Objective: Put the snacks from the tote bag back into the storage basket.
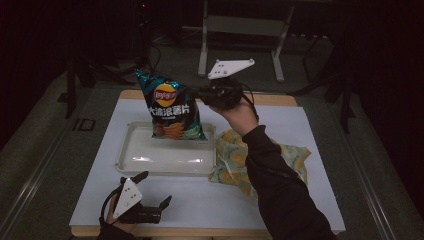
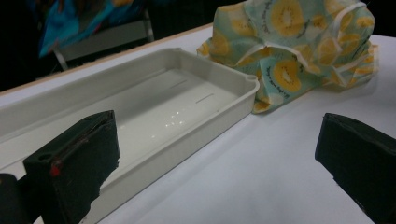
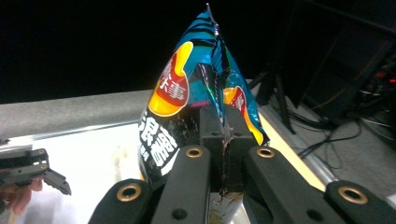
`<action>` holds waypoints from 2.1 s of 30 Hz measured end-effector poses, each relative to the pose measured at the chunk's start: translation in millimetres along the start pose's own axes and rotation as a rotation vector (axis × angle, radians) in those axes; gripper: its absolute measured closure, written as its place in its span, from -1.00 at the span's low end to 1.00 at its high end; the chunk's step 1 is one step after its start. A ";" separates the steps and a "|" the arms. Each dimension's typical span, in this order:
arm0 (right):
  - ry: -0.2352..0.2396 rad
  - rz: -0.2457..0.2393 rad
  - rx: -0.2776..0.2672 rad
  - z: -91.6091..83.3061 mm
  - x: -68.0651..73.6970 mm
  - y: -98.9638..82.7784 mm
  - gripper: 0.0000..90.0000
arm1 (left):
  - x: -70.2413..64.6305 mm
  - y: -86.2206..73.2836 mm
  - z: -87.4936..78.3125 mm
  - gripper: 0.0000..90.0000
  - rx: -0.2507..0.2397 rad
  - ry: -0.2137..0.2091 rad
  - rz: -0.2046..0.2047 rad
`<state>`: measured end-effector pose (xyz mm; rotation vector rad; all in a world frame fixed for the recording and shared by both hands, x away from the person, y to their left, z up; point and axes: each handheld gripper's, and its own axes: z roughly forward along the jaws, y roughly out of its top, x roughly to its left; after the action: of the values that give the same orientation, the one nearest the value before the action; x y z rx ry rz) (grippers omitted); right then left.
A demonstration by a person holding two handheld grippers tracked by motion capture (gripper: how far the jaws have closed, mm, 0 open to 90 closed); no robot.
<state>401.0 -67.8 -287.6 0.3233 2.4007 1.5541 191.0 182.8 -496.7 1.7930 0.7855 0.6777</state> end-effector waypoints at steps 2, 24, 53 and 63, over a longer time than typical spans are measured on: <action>0.006 0.005 0.001 9.4 2.5 -2.8 0.99 | -0.5 -0.1 -1.1 -0.99 -0.004 0.001 -0.003; 0.144 0.127 0.090 80.2 14.8 -77.0 0.99 | -0.6 -1.4 -0.7 -0.99 0.006 0.000 0.008; -0.041 0.292 0.241 106.8 -21.2 -121.2 0.69 | 1.1 -1.8 2.2 -0.99 0.013 -0.017 0.001; -0.106 0.285 0.240 93.4 -25.3 -115.3 0.29 | 0.6 -1.9 3.5 -0.99 0.019 -0.019 0.002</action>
<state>451.2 -42.4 -427.2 0.8071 2.5448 1.3120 193.7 181.8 -499.6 1.8154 0.7797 0.6551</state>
